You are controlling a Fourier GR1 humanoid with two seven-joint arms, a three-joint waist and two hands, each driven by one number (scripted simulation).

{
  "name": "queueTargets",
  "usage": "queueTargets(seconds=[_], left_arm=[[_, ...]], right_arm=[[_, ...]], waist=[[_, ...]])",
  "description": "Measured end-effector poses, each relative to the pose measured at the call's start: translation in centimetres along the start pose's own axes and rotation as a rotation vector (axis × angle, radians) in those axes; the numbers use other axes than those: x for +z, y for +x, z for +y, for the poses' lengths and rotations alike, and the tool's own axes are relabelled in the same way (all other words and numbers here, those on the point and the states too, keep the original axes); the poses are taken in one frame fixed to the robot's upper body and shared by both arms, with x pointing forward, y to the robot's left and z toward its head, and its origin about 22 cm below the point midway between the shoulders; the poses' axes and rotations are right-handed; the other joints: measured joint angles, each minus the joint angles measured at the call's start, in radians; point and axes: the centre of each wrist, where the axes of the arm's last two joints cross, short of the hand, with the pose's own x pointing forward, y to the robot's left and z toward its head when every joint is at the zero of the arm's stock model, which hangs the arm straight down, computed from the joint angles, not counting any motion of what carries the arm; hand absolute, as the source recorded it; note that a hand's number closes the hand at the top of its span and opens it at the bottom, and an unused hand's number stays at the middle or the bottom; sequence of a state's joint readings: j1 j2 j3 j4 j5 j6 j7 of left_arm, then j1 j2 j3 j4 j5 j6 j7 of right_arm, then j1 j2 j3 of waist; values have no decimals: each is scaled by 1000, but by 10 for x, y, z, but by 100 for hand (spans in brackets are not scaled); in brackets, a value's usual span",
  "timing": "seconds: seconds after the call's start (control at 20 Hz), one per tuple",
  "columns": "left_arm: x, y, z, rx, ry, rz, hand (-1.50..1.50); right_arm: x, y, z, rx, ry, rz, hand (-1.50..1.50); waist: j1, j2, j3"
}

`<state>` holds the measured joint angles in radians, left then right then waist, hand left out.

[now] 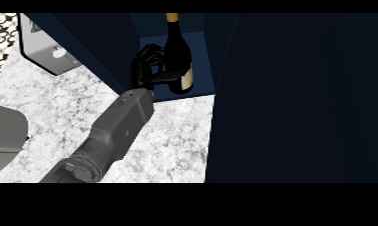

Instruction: Pick up the wine, place it into the cabinet and close the cabinet

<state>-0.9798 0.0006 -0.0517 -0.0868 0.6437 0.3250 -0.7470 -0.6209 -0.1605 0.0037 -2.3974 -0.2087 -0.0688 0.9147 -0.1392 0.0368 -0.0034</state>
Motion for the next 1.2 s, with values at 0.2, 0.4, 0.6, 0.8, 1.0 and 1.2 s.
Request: queueTargets(seconds=[0.2, 0.4, 0.6, 0.8, 1.0, 1.2], left_arm=[[8, -12, 9, 25, 6, 31, 150], [14, -20, 16, 17, 12, 41, 150], [14, -21, 19, 12, 35, 37, 150], [15, -21, 20, 3, 48, 20, 150], [14, -20, 18, -11, 52, 13, 150], [12, -15, 12, -21, 55, 16, 150]], right_arm=[[-1, -1, 1, -4, 11, -3, -150], [-2, -1, 1, -15, 17, -7, -150], [-2, -1, 2, -20, 29, -8, -150], [-5, -1, 1, -25, 38, -6, -150], [-5, -1, 1, -34, 47, -10, -150], [-4, -3, 0, -41, 44, -7, -150]], waist=[[-12, 0, -1], [-26, 0, -1], [-38, -2, -1], [-45, 0, -1], [-47, 1, -1], [-55, 3, -1]])
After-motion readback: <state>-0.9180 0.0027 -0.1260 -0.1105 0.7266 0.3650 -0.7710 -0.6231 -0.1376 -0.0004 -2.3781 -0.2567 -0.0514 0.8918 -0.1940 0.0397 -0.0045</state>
